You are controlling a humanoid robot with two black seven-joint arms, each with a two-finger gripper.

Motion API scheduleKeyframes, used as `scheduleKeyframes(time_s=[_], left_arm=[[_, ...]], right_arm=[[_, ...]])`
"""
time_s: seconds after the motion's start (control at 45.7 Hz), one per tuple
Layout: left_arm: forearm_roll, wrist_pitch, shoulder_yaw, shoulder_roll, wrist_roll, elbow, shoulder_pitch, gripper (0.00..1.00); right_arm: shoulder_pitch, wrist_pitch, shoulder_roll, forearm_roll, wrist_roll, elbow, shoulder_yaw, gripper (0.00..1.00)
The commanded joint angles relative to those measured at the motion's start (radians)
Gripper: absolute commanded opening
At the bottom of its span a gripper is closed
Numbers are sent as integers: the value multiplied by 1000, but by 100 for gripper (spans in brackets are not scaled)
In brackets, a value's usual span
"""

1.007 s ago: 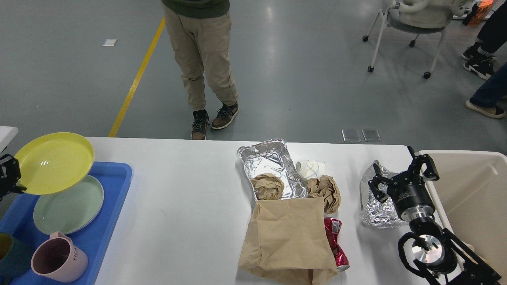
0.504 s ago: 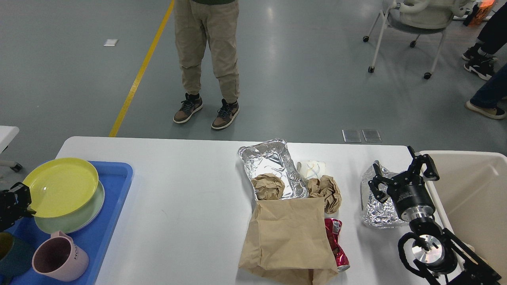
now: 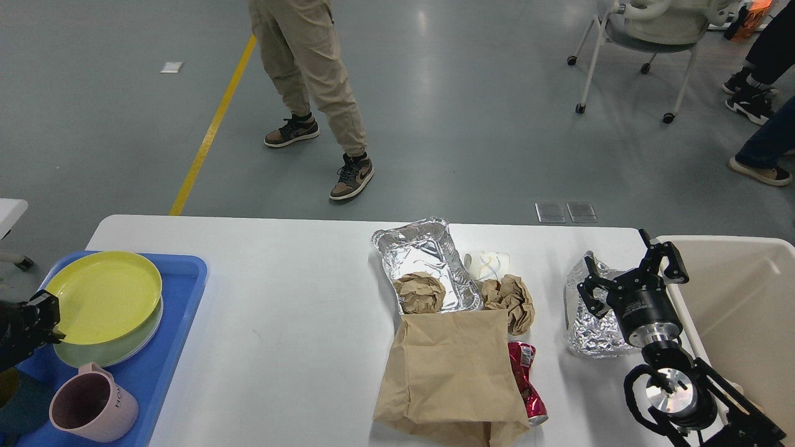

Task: Tidy desktop
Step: 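Lower the yellow plate onto the green plate and release, then withdraw the left gripper up from the tray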

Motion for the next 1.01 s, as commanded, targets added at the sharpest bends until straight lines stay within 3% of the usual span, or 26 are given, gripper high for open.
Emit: scheduleKeyframes(time_s=[0.0,0.328,0.46,0.482,0.569,0.766,0.985], left_arm=[[0,6,0,2,1,-2,21,0],[2,8,-1,3,2,-3,26,0],[5,9,-3,-1,2,-5,24,22],[5,11,-3,0,2,-6,24,29],[5,11,-3,0,2,-8,24,37],[5,12,-1,8,4,-8,21,70],[9,9,-1,38,2,0,-59,87]], right_arm=[[0,0,0,0,0,0,0,100],[0,0,0,0,0,0,0,100],[0,0,0,0,0,0,0,100],[0,0,0,-1,0,0,0,100],[0,0,0,0,0,0,0,100],[0,0,0,0,0,0,0,100],[0,0,0,0,0,0,0,100]])
